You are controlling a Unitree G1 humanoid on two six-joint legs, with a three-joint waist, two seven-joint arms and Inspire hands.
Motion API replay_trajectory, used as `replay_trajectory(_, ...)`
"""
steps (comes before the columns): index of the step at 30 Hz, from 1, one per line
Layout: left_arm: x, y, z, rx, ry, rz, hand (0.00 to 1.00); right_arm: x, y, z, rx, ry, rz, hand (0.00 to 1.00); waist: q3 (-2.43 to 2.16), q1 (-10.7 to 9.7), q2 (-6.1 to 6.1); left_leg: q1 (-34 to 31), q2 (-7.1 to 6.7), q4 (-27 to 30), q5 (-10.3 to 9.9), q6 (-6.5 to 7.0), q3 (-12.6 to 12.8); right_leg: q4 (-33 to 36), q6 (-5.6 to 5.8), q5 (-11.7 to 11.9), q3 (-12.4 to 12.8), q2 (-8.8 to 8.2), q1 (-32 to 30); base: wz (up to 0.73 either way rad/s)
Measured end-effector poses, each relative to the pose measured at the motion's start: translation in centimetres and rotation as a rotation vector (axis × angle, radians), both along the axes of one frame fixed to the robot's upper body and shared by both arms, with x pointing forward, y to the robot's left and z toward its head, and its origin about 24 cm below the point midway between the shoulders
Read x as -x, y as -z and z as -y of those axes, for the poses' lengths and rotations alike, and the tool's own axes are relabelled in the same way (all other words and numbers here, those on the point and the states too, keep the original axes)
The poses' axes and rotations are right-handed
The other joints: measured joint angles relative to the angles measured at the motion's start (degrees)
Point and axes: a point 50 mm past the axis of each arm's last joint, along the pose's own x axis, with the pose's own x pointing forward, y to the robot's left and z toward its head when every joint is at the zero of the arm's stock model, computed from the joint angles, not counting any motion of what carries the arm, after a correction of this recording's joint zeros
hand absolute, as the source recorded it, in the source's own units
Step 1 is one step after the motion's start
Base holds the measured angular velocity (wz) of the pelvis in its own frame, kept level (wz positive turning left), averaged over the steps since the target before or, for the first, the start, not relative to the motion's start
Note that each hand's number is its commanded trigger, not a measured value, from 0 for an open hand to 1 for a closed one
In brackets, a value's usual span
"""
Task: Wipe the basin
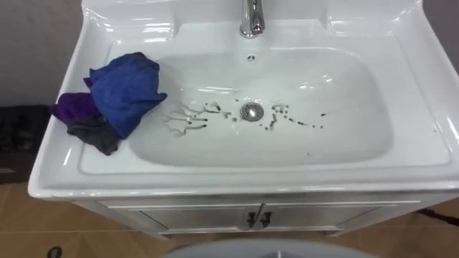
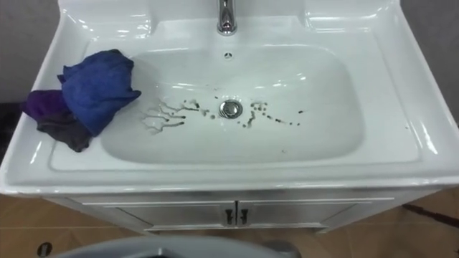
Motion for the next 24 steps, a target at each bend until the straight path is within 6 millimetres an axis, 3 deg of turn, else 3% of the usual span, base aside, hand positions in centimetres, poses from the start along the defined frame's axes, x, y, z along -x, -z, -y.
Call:
replay_trajectory(6, -0.3, -1.0, -2.9, -0.231, -0.214, 0.092, 0.00, 0.4, 0.0, 0.1, 0.018, 0.003, -0.016, 0.00, -0.02, 1.8, 0.05, 0.1, -0.76, 0.2, 0.1, 0.24, -2.5, -0.9, 0.30, -0.2, -1.8, -0.45, 1.7, 0.18)
replay_trajectory(11, -0.4, -2.1, -5.1, -0.427, -0.303, 0.130, 0.00, 0.3, -0.4, 1.4, 0.052, -0.009, -0.007, 0.00, -0.28, 3.2, 1.67, 0.1, -0.73, 0.1, 0.1, 0.25, -3.1, -0.9, 0.29, -0.2, -2.3, -0.39, 1.9, 0.06)
replay_trajectory(13, 0.0, -2.5, -5.6, -0.509, -0.340, 0.133, 0.00, 0.2, -0.5, 1.8, 0.069, -0.014, -0.006, 0.00, -0.13, 3.5, 2.02, 0.1, -0.72, 0.1, 0.1, 0.24, -3.4, -0.7, 0.29, -0.2, -3.2, -0.43, 2.0, 0.09)
replay_trajectory(20, 0.6, -4.4, -8.2, -0.743, -0.560, 0.184, 0.00, 0.7, -0.8, 2.6, 0.111, 0.025, 0.002, 0.00, -0.30, 4.4, 2.83, -0.1, -0.90, 0.0, 0.1, 0.18, -5.0, -0.8, 0.29, -0.2, -6.0, -0.67, 2.7, 0.11)
replay_trajectory(22, 0.8, -5.0, -9.0, -0.815, -0.579, 0.183, 0.00, 0.3, -0.9, 3.0, 0.127, 0.065, 0.044, 0.00, -0.44, 4.5, 3.19, -0.1, -0.94, 0.0, 0.1, 0.18, -5.1, -0.8, 0.29, -0.2, -6.0, -0.67, 2.7, 0.00)
replay_trajectory(24, 0.6, -5.9, -10.1, -0.903, -0.632, 0.212, 0.00, -0.2, -1.1, 3.6, 0.151, 0.104, 0.104, 0.00, -0.92, 4.5, 3.98, 0.0, -1.07, -0.1, 0.1, 0.22, -5.2, -0.8, 0.30, -0.2, -6.1, -0.82, 2.7, 0.02)
